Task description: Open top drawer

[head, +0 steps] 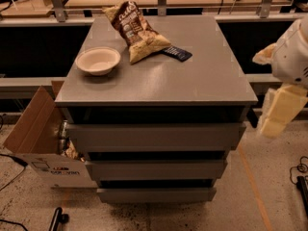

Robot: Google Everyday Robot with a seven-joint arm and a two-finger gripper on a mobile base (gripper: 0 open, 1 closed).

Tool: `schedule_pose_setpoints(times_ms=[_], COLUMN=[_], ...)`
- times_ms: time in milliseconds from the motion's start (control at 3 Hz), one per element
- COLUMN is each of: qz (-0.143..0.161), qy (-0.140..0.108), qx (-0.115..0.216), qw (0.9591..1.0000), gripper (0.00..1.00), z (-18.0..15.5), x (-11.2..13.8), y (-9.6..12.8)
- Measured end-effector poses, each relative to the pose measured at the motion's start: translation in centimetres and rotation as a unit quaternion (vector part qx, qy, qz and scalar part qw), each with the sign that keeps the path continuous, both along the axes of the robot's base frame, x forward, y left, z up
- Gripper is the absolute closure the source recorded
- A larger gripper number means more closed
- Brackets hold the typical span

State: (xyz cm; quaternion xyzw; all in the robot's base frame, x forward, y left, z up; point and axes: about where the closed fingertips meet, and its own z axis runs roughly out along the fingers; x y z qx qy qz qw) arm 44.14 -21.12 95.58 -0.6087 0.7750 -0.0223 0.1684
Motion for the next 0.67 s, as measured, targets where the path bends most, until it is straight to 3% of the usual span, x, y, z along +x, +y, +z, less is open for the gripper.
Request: schedule_pose_setpoints(times_ms=[333, 667], qz=[0.048, 0.089], qy=[0.001, -0.009], qx=[0.047, 0.091], qw=[0.9978, 0.9918], gripper=[0.0, 0.0], z=[-6.2, -12.5], x=[-1.0, -2.2], y=[2.6, 4.4])
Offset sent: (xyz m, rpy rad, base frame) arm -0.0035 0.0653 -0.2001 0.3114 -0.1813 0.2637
